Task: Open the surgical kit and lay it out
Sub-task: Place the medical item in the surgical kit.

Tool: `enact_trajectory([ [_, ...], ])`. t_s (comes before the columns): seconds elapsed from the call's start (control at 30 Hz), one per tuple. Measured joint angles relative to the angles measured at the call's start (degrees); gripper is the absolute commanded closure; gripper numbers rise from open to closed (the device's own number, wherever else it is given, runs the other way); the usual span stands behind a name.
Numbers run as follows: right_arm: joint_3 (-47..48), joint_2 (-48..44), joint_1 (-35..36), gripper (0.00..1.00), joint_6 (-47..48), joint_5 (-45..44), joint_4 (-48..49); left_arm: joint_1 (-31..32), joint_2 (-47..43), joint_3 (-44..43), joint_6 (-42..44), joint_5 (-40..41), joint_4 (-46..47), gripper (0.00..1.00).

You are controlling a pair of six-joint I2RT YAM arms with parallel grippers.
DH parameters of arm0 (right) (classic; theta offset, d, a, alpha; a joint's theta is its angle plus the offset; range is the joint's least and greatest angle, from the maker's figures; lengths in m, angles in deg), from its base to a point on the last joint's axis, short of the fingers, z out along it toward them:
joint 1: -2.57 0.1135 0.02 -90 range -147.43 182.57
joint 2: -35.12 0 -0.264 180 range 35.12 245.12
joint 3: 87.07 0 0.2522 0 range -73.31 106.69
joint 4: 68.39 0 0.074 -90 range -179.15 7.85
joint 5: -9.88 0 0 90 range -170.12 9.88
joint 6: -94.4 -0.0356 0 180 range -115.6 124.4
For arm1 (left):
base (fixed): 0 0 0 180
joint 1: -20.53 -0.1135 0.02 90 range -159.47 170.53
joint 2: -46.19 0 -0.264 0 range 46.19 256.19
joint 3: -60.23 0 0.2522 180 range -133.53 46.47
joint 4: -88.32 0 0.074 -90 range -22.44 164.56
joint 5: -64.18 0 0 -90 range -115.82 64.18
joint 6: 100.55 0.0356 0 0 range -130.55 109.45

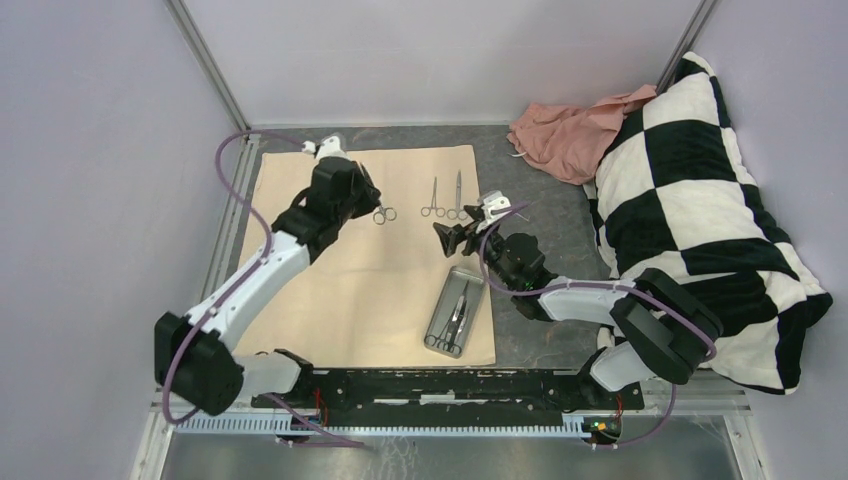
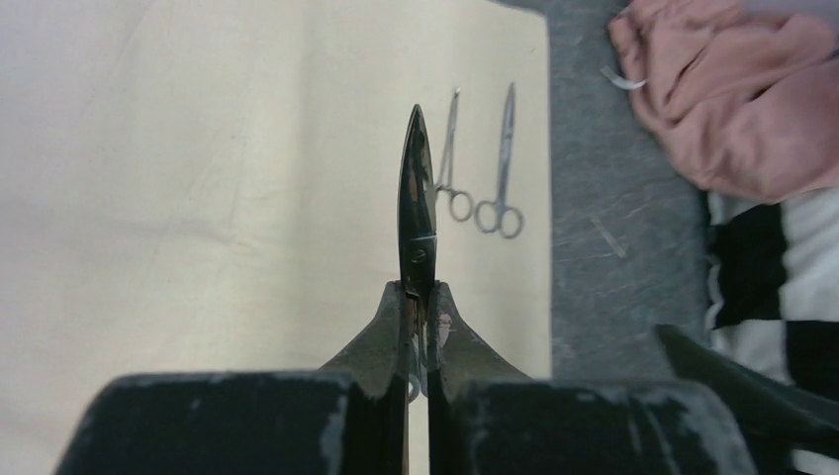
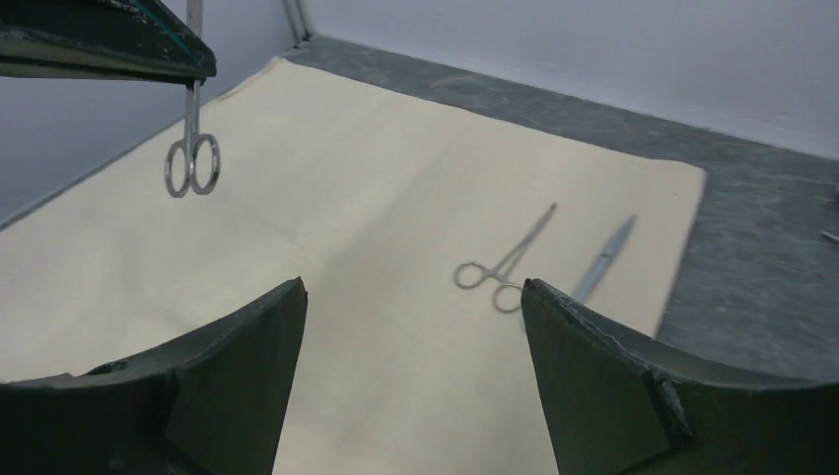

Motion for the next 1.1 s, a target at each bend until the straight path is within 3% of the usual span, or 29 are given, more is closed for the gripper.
enact_trajectory([
  [0.13,-1.84,-2.93,-4.55,0.11,3.06,-0.55,-3.17,0.02,10.71,-7.69,6.99,-0.09,-3.08,0.98],
  [0.27,-3.56,-4.26,-9.27,0.02,4.52,-0.13,-6.29,0.00,23.02,-18.18,13.09,0.22,-5.73,0.98],
  [0.7,-3.91,-3.82,-17.44,0.02,3.56,4.74,-11.04,-0.04,57.66,-42.45,20.50,-4.48,-9.99,0.98],
  [1.1,-3.78,-0.20,-19.26,0.04,1.09,10.43,-10.64,-0.09,62.27,-48.87,21.57,-4.61,-12.20,0.98],
])
